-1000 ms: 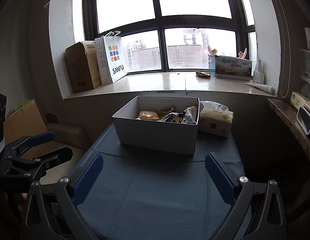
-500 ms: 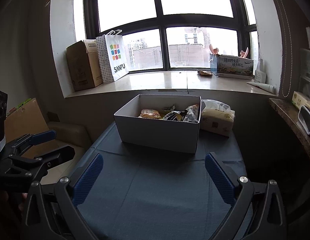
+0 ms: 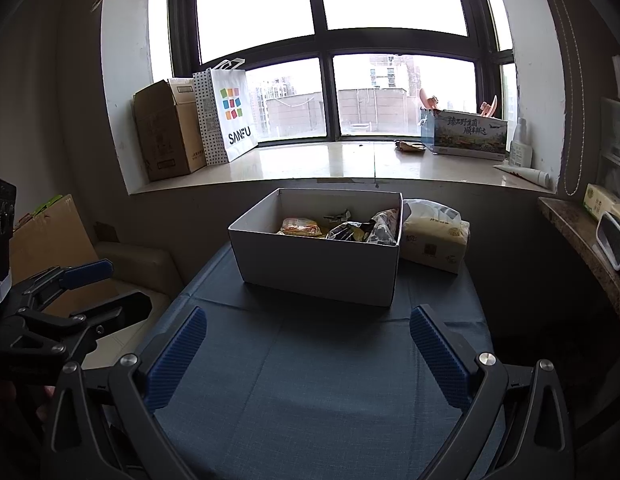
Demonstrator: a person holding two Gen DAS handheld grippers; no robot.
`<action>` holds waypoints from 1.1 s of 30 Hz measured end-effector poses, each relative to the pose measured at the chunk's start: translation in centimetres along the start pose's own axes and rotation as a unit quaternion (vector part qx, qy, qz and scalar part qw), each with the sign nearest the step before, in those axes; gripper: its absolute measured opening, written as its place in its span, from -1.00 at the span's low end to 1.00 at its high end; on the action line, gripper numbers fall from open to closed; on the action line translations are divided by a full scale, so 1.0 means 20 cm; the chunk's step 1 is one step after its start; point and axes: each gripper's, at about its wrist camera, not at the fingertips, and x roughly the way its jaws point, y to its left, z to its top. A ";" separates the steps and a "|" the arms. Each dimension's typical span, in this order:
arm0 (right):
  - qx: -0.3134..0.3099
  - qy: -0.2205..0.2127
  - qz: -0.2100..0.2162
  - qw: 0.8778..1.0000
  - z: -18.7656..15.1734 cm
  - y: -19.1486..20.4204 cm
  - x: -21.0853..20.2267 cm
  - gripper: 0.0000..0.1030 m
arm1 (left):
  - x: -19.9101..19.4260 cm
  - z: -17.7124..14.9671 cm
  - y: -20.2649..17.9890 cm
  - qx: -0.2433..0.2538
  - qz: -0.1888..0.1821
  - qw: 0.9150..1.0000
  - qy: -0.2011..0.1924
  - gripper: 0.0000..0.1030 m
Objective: Organize snacks
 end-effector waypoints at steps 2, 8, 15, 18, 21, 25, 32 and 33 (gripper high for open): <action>0.000 0.000 0.000 1.000 0.00 0.00 0.00 1.00 | 0.00 0.00 0.00 0.001 0.000 1.000 0.001 1.00; -0.003 0.000 -0.001 1.000 0.00 0.01 0.00 1.00 | 0.00 0.00 0.00 0.000 0.000 1.000 0.003 1.00; -0.004 0.002 -0.001 1.000 -0.01 0.01 0.00 1.00 | 0.01 0.00 0.00 0.001 -0.001 1.000 0.003 1.00; -0.004 0.002 0.000 1.000 0.00 0.01 0.00 1.00 | 0.01 -0.01 -0.01 0.003 -0.001 1.000 0.003 1.00; -0.005 0.003 0.002 1.000 -0.01 0.01 0.01 1.00 | 0.01 -0.01 -0.01 0.004 -0.001 1.000 0.003 1.00; -0.006 0.004 0.002 1.000 -0.01 0.01 0.01 1.00 | 0.01 -0.01 -0.01 0.005 -0.001 1.000 0.003 1.00; -0.006 0.005 0.002 1.000 -0.01 0.02 0.01 1.00 | 0.01 -0.01 -0.01 0.004 -0.001 1.000 0.003 1.00; -0.006 0.005 0.002 1.000 -0.01 0.02 0.01 1.00 | 0.01 -0.01 -0.01 0.004 -0.001 1.000 0.003 1.00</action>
